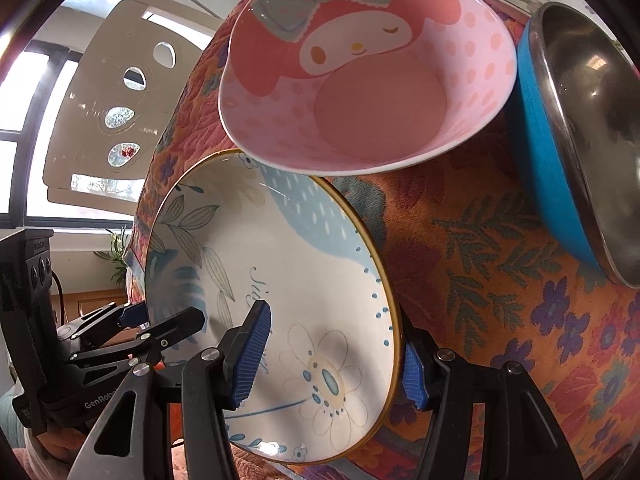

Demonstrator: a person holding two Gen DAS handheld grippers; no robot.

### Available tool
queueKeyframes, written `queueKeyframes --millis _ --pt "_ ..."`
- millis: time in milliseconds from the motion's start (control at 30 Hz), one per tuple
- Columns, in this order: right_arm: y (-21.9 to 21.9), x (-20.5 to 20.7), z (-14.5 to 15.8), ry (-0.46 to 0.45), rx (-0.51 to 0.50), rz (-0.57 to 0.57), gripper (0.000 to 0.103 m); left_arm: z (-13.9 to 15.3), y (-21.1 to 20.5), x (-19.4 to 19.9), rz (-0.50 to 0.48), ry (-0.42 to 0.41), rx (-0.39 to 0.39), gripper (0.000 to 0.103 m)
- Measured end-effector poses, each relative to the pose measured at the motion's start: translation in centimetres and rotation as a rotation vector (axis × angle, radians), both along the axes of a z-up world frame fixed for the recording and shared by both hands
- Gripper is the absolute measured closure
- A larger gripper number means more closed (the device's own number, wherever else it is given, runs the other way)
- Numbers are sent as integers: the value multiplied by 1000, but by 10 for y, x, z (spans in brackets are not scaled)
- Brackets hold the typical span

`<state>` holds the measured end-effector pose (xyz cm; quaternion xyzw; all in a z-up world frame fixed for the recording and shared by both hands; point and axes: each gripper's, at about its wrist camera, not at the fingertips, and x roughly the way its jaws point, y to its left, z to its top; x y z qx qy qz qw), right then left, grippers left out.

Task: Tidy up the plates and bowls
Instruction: 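Lower the Sunflower plate onto the quilt and open both tools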

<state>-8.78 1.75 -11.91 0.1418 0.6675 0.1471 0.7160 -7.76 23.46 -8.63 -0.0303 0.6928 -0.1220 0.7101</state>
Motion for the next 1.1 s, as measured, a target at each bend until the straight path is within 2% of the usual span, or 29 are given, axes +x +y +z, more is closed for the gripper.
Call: queueKeyframes --millis 467,1100 --pt "-7 5 -11 12 -8 -44 45 -16 -23 6 -54 25 1 56" --pt "-12 -2 -9 18 -8 -46 46 -14 -26 6 -89 47 48 56"
